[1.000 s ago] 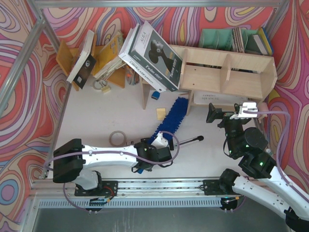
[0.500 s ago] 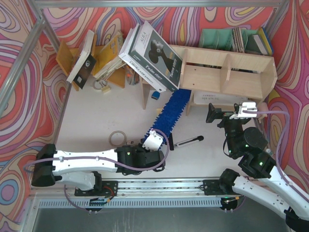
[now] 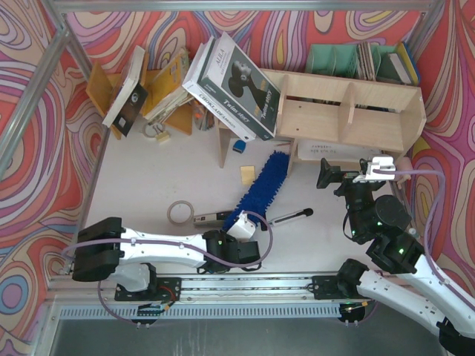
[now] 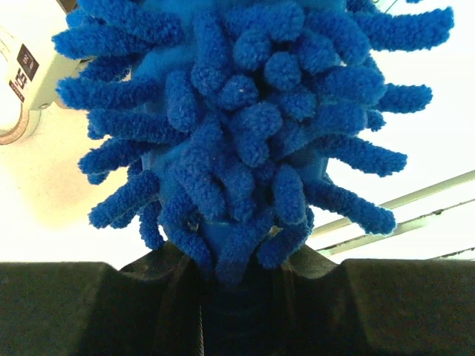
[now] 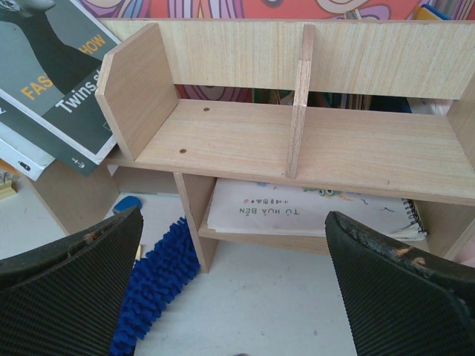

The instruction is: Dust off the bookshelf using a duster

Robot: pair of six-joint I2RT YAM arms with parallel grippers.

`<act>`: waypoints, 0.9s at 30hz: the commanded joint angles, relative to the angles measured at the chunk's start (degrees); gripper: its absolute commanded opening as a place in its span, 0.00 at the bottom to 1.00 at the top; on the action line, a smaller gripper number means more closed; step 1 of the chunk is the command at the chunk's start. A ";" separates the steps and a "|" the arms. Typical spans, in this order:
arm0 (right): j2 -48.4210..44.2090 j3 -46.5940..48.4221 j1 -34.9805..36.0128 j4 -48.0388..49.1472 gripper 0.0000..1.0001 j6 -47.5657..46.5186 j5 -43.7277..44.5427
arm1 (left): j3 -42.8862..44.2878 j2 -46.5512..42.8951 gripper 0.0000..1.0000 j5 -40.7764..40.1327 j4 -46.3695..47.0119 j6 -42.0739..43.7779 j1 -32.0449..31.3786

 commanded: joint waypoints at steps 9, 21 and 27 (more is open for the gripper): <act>-0.25 0.77 -0.05 -0.19 0.99 0.47 0.18 | 3.25 -12.68 0.00 -8.26 -2.79 1.11 -0.52; -0.25 0.77 0.00 -0.32 0.99 0.58 0.22 | 2.87 -13.36 0.00 -9.58 -1.18 1.95 -0.54; -0.32 0.78 -0.01 -0.50 0.99 0.59 0.26 | 3.38 -4.92 0.00 -4.80 -0.64 0.99 -0.54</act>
